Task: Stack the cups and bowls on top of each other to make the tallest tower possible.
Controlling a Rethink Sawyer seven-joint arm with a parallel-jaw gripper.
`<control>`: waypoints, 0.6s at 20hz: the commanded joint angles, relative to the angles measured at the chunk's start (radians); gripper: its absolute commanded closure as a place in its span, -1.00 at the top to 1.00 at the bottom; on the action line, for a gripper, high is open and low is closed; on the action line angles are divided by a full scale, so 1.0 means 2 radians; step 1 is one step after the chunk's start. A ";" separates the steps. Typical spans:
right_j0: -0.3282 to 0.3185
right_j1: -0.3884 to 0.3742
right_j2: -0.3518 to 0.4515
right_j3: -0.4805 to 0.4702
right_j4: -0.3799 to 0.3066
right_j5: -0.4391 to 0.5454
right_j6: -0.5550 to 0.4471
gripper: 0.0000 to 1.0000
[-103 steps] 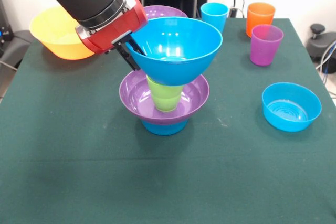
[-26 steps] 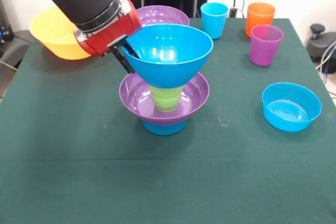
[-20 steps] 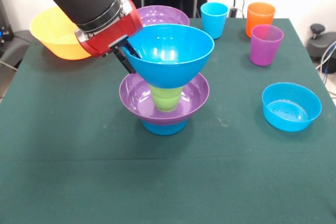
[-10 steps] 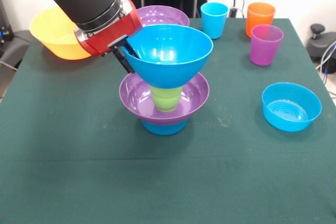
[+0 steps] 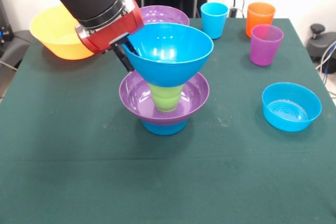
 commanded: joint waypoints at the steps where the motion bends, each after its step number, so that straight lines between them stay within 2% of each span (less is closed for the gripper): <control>1: 0.030 0.000 -0.041 0.007 -0.027 0.055 -0.120 -1.00; 12: 0.030 0.007 -0.041 0.004 -0.022 0.058 -0.123 -1.00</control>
